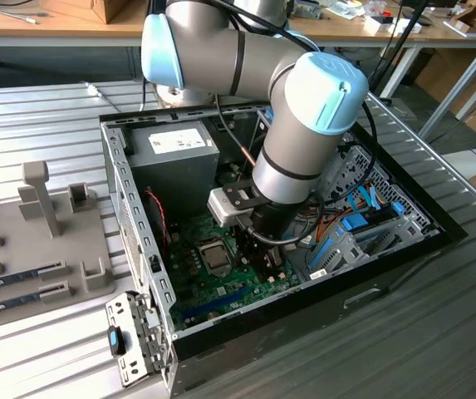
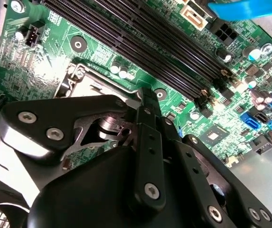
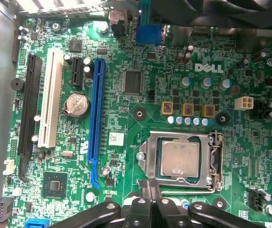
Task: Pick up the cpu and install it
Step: 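Install the first cpu locking lever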
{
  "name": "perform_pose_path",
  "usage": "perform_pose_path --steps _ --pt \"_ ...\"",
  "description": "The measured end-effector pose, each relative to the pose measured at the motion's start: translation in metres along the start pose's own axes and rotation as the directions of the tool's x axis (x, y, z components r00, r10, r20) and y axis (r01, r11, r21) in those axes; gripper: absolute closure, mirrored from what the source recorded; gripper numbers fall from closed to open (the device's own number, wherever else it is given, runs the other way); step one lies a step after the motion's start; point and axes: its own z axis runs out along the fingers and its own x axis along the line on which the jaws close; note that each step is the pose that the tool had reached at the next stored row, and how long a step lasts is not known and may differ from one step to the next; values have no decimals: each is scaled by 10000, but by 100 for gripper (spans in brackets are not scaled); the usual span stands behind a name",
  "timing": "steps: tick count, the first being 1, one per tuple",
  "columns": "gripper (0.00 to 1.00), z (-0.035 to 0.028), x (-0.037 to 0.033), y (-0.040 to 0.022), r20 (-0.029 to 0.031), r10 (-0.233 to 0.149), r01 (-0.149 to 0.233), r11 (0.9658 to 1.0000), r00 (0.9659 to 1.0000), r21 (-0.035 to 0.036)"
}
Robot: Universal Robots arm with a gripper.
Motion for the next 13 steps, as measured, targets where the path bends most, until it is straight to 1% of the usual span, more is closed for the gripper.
perform_pose_path --steps 5,7,11,12,13 --pt "89 28 0 -25 -7 0 0 10000 10000 0" --pt "89 42 0 -53 -4 1 -1 10000 10000 2" --pt "89 48 2 -62 -15 2 -2 10000 10000 -1" --pt "89 50 4 -63 3 -1 1 10000 10000 1" --pt "89 42 9 -63 92 -11 10 10000 10000 9"
